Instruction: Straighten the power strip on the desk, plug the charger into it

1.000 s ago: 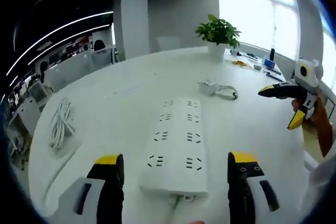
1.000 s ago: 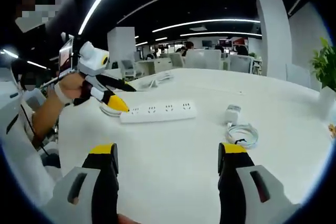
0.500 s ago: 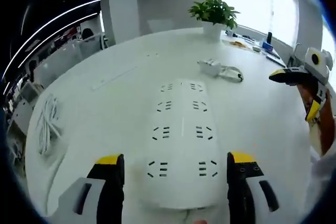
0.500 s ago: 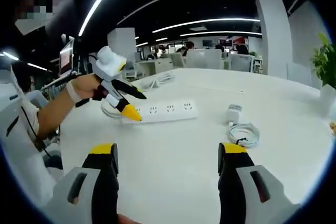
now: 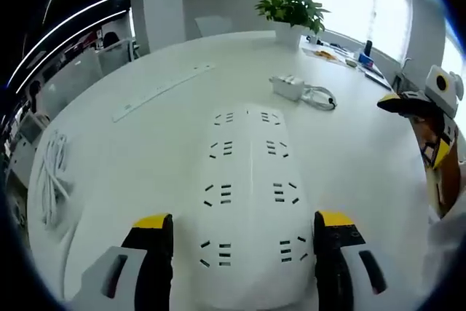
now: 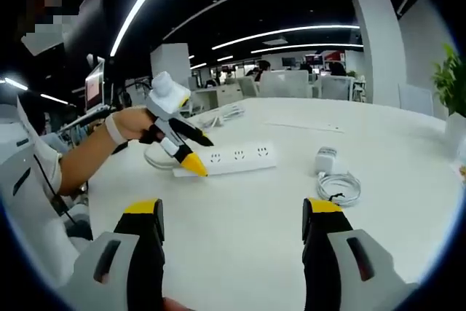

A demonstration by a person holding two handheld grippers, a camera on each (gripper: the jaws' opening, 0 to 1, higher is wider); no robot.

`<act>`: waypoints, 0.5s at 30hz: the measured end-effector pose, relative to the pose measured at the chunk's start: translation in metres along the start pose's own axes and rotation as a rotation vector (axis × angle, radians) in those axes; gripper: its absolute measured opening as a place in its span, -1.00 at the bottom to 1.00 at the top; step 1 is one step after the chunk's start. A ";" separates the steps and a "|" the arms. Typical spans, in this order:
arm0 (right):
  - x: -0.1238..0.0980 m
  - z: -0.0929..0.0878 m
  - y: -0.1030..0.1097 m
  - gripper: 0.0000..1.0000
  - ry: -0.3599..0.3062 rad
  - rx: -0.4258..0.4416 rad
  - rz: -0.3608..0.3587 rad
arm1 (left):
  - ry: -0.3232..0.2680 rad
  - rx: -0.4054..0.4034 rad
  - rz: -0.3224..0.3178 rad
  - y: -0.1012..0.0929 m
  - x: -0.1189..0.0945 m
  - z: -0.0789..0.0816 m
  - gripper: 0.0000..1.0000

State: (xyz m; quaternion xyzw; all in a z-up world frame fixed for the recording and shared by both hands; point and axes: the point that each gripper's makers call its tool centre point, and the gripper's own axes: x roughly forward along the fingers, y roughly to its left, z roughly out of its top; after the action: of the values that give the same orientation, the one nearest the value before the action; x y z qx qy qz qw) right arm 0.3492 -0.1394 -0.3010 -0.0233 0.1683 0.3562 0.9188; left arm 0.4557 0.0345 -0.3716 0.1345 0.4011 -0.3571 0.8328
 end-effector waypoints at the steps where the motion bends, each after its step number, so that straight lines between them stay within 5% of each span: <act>1: 0.000 0.000 0.000 0.53 0.000 -0.001 -0.001 | 0.001 0.001 -0.001 0.000 0.000 0.000 0.60; 13: -0.001 0.004 -0.001 0.54 0.035 -0.073 0.003 | 0.076 0.048 -0.030 -0.006 0.001 -0.006 0.54; 15: 0.002 0.008 0.000 0.52 0.035 -0.137 0.025 | 0.088 0.063 -0.034 -0.007 0.001 -0.006 0.52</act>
State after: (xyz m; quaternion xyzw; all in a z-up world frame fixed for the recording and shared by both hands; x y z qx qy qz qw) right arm 0.3530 -0.1374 -0.2938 -0.0900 0.1597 0.3779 0.9075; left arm 0.4473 0.0323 -0.3758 0.1694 0.4282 -0.3775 0.8034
